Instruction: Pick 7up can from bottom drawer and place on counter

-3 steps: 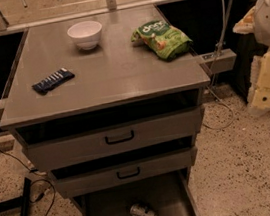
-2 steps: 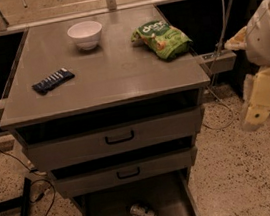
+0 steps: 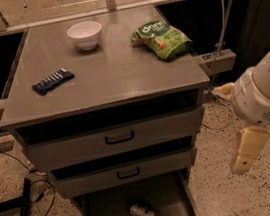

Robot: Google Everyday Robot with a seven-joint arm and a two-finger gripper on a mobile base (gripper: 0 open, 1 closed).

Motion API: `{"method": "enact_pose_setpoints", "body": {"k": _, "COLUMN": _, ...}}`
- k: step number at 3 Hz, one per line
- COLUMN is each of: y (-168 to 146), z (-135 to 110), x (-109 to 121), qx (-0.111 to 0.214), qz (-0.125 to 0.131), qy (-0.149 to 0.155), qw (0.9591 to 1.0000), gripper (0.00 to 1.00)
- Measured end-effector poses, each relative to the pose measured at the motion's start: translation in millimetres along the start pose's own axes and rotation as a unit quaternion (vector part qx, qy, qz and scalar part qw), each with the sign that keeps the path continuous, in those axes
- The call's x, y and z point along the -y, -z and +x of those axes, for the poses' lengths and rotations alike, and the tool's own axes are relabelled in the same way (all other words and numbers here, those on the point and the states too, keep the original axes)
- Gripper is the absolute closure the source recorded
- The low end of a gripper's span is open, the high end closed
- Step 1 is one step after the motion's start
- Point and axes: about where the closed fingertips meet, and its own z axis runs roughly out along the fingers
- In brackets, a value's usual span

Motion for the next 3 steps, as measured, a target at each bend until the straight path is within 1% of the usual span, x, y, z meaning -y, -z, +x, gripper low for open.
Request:
{"method": "enact_pose_setpoints", "body": {"k": 1, "y": -50, "z": 20, "x": -12, "qx": 0.011, "qz": 0.003, "qy": -0.016, "qw": 0.9998, "gripper": 0.0}}
{"method": "enact_pose_setpoints", "body": {"k": 2, "y": -102, "z": 34, "x": -14, "qx": 0.03, "qz": 0.018, "qy": -0.037, "qw": 0.9987, "gripper": 0.0}}
{"method": "enact_pose_setpoints", "body": {"k": 3, "y": -110, "z": 31, "x": -18, "qx": 0.027, "qz": 0.013, "qy": -0.035, "qw": 0.9989, "gripper": 0.0}}
